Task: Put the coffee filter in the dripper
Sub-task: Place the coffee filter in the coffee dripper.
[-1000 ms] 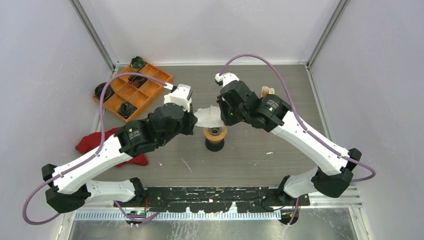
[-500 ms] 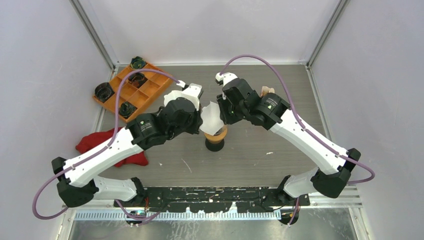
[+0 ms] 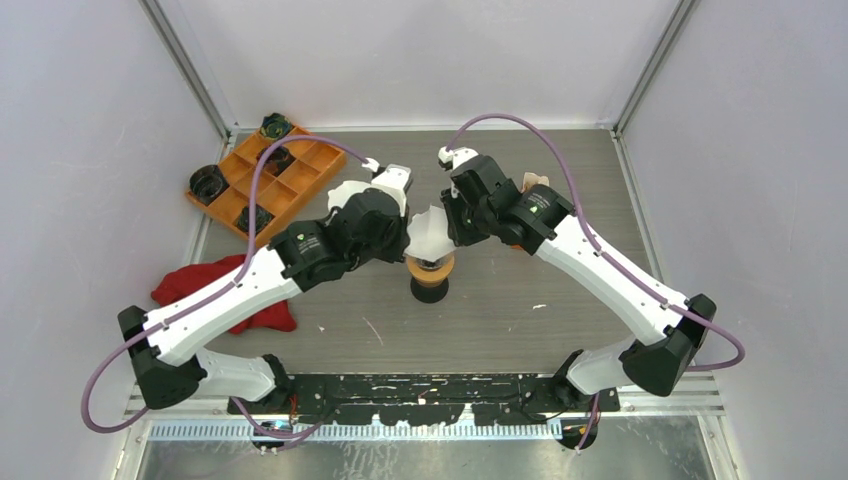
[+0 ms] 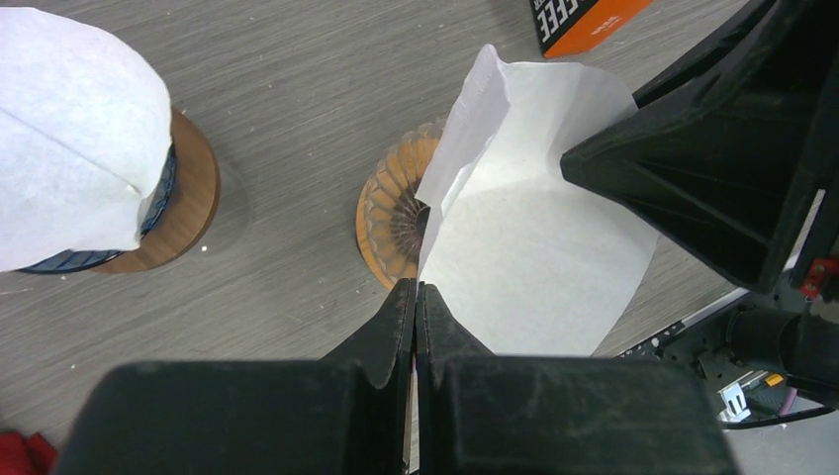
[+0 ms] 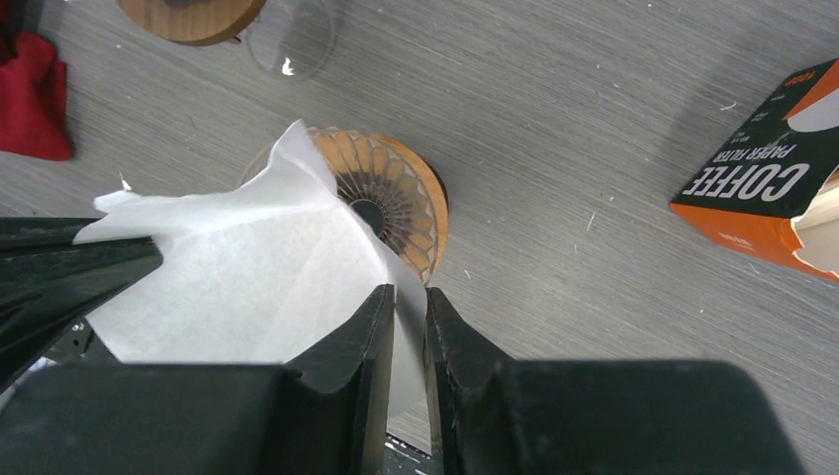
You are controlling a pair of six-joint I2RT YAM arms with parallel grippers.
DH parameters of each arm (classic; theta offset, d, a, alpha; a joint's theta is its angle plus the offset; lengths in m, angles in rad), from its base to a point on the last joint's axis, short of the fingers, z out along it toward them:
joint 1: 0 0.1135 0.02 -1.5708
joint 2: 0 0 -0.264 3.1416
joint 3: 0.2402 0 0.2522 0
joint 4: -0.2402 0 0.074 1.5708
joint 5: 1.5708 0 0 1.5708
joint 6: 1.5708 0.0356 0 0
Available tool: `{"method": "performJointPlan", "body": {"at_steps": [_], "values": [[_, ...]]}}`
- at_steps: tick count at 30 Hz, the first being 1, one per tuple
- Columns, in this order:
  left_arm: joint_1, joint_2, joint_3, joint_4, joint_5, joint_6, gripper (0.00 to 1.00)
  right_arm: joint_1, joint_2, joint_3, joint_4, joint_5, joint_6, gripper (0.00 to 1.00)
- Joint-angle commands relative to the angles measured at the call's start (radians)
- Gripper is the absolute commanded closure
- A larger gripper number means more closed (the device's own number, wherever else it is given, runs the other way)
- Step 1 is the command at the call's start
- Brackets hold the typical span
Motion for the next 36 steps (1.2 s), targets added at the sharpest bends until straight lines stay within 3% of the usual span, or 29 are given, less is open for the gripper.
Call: {"method": "performJointPlan", "body": {"at_steps": [1,8,16,26,36], "values": [[0.015,0.034,-0.016,0.077,0.034,0.011,1.0,-0.009,0.007,-0.015,0.056,-0.015,-0.022,0.77],[0.028,0.064,-0.042,0.093,0.052,-0.001,0.99,-0.015,0.018,-0.024,0.06,0.002,-0.035,0.76],[0.035,0.065,-0.053,0.085,0.045,-0.001,0.9,-0.017,0.036,-0.029,0.061,-0.002,-0.041,0.75],[0.036,0.036,-0.064,0.065,0.024,-0.004,0.6,-0.017,0.035,-0.031,0.06,0.006,-0.043,0.72],[0.037,0.031,-0.072,0.039,-0.01,0.0,0.5,-0.018,0.05,-0.042,0.057,0.024,-0.05,0.66]]}}
